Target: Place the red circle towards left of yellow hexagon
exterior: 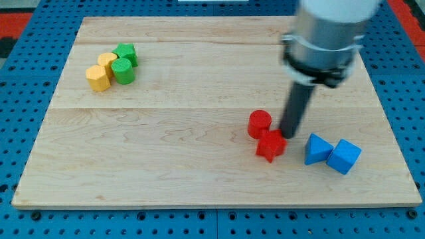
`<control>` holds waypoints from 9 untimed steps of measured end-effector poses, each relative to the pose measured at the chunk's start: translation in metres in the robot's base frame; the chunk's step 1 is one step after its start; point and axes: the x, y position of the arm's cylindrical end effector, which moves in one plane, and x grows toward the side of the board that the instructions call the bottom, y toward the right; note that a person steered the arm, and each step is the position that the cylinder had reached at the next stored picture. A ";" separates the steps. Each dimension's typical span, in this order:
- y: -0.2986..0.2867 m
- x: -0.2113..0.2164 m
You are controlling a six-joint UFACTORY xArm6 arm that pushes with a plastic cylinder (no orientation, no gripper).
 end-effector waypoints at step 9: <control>-0.309 -0.024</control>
